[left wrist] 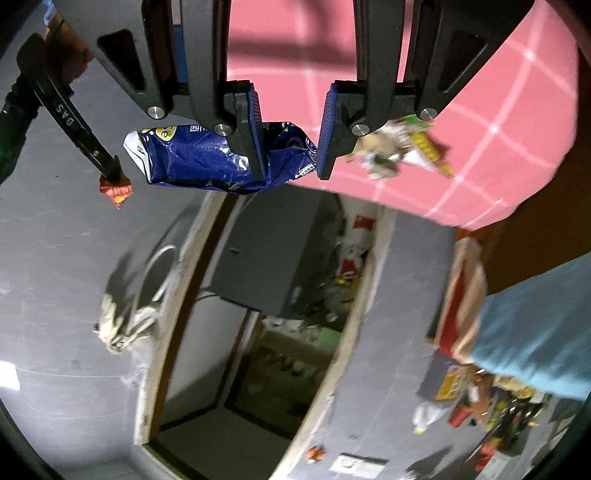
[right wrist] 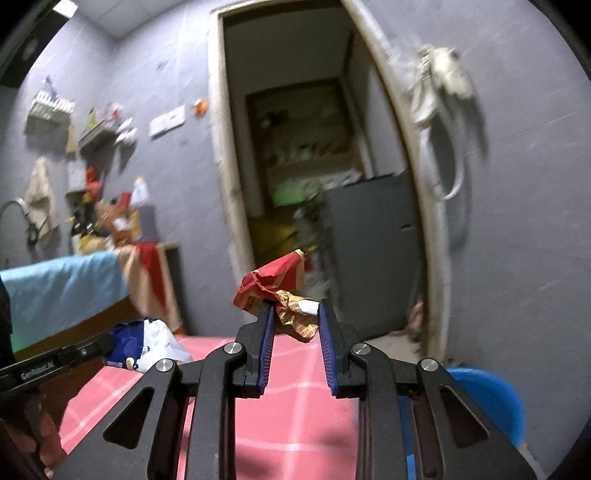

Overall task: Collect trash
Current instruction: 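Carry both held pieces over the blue bucket and open both grippers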

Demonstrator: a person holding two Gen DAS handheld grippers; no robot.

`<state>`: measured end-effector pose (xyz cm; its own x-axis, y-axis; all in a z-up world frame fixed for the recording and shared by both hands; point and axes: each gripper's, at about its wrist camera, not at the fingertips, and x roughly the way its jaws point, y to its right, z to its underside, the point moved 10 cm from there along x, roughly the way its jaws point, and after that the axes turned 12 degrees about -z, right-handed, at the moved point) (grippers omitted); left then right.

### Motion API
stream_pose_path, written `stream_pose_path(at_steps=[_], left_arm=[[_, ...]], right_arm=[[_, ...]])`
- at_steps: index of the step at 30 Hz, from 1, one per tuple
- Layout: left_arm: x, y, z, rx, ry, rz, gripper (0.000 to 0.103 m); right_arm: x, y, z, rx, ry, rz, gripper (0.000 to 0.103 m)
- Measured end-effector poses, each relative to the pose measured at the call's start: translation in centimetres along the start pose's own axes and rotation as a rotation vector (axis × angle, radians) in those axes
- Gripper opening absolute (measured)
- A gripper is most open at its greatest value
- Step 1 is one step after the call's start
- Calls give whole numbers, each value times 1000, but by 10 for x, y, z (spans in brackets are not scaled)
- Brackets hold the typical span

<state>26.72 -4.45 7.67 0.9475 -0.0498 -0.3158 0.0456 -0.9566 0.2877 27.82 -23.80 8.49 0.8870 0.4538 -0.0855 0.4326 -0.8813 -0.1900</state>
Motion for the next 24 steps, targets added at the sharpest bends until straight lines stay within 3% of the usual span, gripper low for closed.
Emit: stream_pose_path(at_steps=[10,15,24], left_arm=[[24,85,-7,6,39,101,23],[53,116,6,2,-27,109,23],[99,153,47,79,-182,83,24]], right_arm=[[-50,68,-16,5,78,200,21],[-57,102,-3,43,28,286,22],[-53,153,44,194,-151,374,22]])
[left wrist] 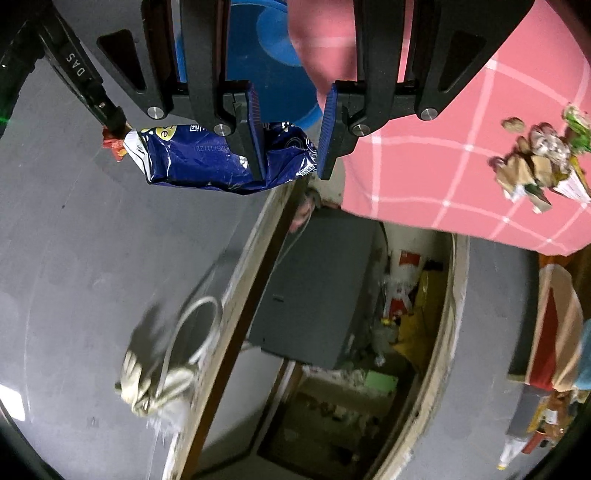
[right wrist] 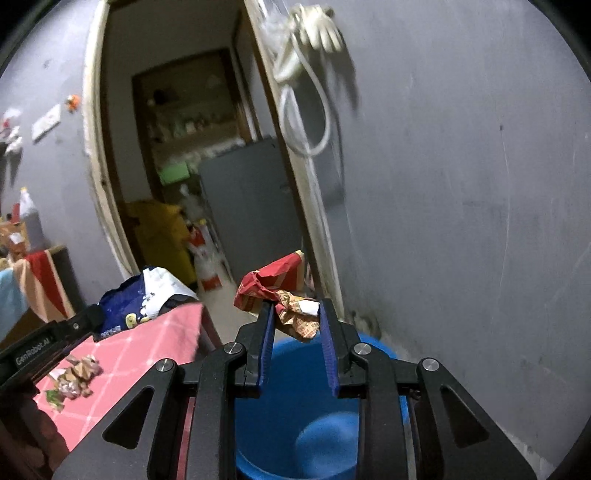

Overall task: Collect trash
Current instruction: 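Carry both held pieces over the blue bucket and open both grippers, then move both tools back over the trash pile on the table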

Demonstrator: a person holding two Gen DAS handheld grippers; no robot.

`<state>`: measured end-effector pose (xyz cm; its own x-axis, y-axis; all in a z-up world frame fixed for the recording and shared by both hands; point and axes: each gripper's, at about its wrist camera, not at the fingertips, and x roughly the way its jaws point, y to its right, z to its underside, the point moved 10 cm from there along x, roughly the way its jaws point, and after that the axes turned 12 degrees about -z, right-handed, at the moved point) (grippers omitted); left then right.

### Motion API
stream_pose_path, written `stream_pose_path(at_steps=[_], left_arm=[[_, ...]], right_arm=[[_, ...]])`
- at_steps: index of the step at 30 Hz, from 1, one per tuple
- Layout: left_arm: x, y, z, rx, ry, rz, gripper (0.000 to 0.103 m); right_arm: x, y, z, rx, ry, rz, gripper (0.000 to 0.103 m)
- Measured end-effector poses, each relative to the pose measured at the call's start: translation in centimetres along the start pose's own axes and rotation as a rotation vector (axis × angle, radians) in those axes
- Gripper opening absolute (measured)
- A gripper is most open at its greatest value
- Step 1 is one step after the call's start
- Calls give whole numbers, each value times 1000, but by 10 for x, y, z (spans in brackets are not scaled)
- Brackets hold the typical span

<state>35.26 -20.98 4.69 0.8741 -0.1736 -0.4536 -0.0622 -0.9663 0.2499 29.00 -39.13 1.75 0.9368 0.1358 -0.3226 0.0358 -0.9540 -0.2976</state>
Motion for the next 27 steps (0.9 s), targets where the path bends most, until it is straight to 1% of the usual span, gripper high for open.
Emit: stream_pose_path(at_steps=[2,5,7,8,9,10,13,18,20,25,26,27], left_arm=[[12,5,8,17,-35,-4,24],[33,12,23,48,-101,-15,24],[42,14,33,63,-130,-16,24],[46,16,38,71,-144,-14,24],[50,18,42,80,-155,-12,24],[53,18,47,87,-166,-8,24],[60,20,57,104,-202,-10,26],[64,18,67,77,-241,-2,32],[64,16,68,58,-252,5,39],[55,9,58,32,-238,22,41],[52,6,55,25,-229,25,44],[48,3,51,19,-217,27,48]], right_arm=[[7,6,10,17,-45,11,23],[14,13,22,45,-96,17,23],[19,17,25,59,-120,22,24],[21,20,29,69,-135,25,28],[23,22,31,79,-146,26,35],[23,24,32,87,-153,27,37],[24,30,35,103,-166,30,38],[19,34,34,123,-158,37,45],[19,33,30,122,-149,41,47],[17,31,16,111,-99,34,53],[15,29,14,111,-83,29,58],[13,28,11,109,-66,23,67]])
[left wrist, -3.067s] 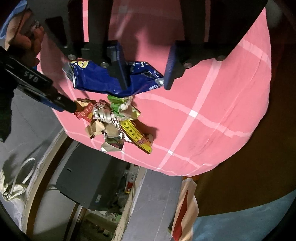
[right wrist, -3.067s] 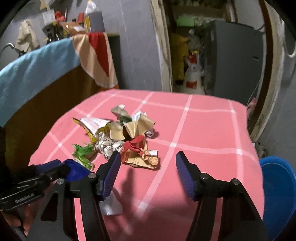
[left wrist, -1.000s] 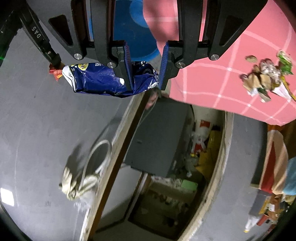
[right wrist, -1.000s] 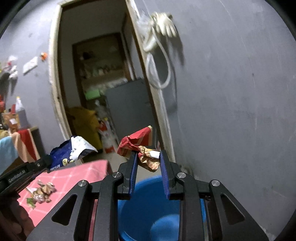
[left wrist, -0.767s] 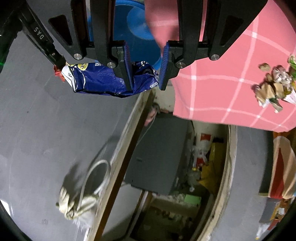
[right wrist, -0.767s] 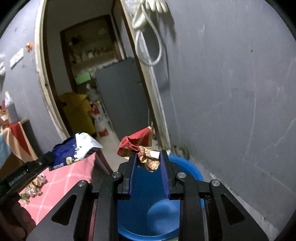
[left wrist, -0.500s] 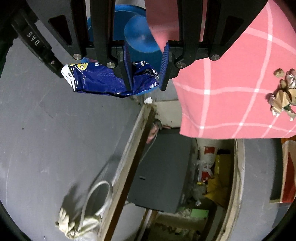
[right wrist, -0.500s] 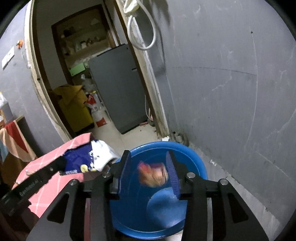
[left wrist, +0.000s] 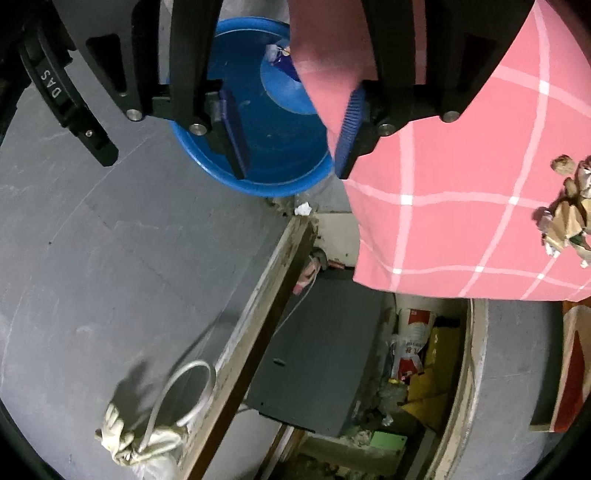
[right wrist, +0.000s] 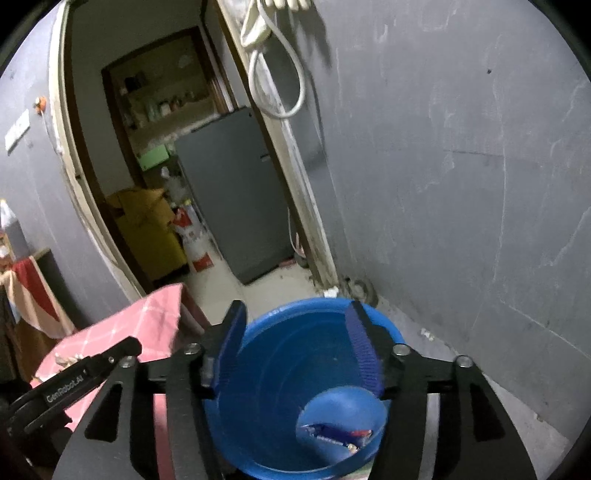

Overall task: Collect trash
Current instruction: 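Move both tools back over the trash pile on the table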

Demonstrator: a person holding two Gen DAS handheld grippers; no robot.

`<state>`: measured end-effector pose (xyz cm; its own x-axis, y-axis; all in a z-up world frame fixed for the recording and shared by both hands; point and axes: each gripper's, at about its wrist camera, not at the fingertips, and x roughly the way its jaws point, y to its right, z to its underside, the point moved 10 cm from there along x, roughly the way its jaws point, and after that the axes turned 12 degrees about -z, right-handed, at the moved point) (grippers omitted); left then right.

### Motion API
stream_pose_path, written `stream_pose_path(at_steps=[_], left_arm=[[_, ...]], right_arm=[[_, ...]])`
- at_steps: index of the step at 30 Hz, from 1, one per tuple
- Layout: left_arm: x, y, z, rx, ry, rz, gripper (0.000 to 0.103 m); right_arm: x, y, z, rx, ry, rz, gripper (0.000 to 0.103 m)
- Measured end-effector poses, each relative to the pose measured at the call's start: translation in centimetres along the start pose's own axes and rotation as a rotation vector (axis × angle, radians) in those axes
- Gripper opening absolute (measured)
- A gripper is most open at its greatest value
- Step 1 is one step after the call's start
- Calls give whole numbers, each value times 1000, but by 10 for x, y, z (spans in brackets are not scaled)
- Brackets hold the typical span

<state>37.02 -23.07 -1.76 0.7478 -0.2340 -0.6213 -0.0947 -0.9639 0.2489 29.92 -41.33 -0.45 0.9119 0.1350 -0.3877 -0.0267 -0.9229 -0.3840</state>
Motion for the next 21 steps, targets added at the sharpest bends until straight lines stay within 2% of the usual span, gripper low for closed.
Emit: stream_pose_path(at_steps=[2,4,7,11,15,21], left_arm=[[-12,-8,-9,-11,46,-7,59],[-26,-16,-18,-15,93,-10,64],[-48,-27,-30,-7,166,-29,78],[-85,-47,-42,13,300,-67,97],[-120,-65,-49,22,420,-107,100],[-149,-91,-39,68,511,-184,101]], right_arm=[[-6,-6,-7,-17,42,-15,76],[-11,-15,-13,-41,85,-33,78],[-20,-29,-20,-75,149,-65,88],[-35,-52,-28,-112,240,-136,103],[-46,-81,-30,-175,309,-206,103],[-53,-125,-25,-252,368,-309,103]])
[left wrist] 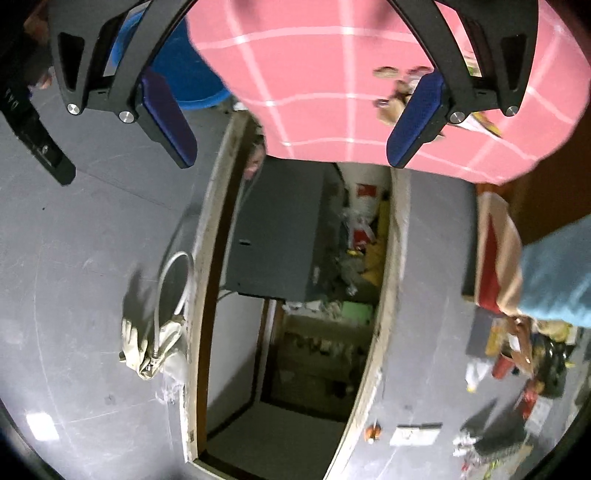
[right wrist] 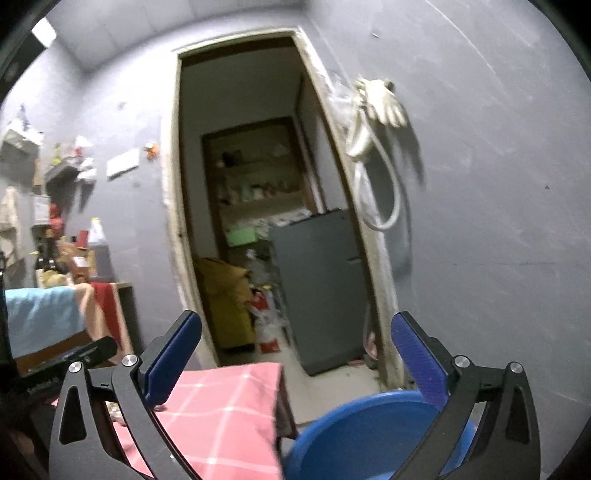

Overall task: Collect trash
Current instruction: 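Move both tools back over the trash pile on the table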

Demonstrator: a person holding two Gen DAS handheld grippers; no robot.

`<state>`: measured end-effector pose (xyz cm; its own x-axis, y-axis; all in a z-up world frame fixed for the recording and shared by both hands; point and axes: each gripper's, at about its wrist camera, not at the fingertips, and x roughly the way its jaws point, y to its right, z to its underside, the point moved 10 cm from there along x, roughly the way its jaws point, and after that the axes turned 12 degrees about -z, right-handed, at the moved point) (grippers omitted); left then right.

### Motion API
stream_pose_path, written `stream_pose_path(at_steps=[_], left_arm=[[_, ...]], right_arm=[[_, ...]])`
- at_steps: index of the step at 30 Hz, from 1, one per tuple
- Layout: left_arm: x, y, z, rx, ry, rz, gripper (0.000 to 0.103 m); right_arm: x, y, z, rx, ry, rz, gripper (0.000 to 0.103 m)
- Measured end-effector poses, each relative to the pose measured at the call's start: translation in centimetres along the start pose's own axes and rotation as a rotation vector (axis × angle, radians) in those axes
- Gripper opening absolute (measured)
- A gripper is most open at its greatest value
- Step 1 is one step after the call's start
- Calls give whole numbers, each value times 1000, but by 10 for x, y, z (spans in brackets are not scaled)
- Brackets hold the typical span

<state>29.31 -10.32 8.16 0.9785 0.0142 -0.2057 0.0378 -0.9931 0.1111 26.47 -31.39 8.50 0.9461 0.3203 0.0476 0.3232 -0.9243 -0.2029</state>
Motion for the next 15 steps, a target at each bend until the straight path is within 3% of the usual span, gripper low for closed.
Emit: stream_pose_path(at_steps=[8,15], left_arm=[[-26,-56,-2,4,65,-105,101],[-33,-113,1,-24,47,-182,101]], right_arm=[[15,-50,5,-25,32,-101,103],[26,-92,9,-80,56,-174,103]])
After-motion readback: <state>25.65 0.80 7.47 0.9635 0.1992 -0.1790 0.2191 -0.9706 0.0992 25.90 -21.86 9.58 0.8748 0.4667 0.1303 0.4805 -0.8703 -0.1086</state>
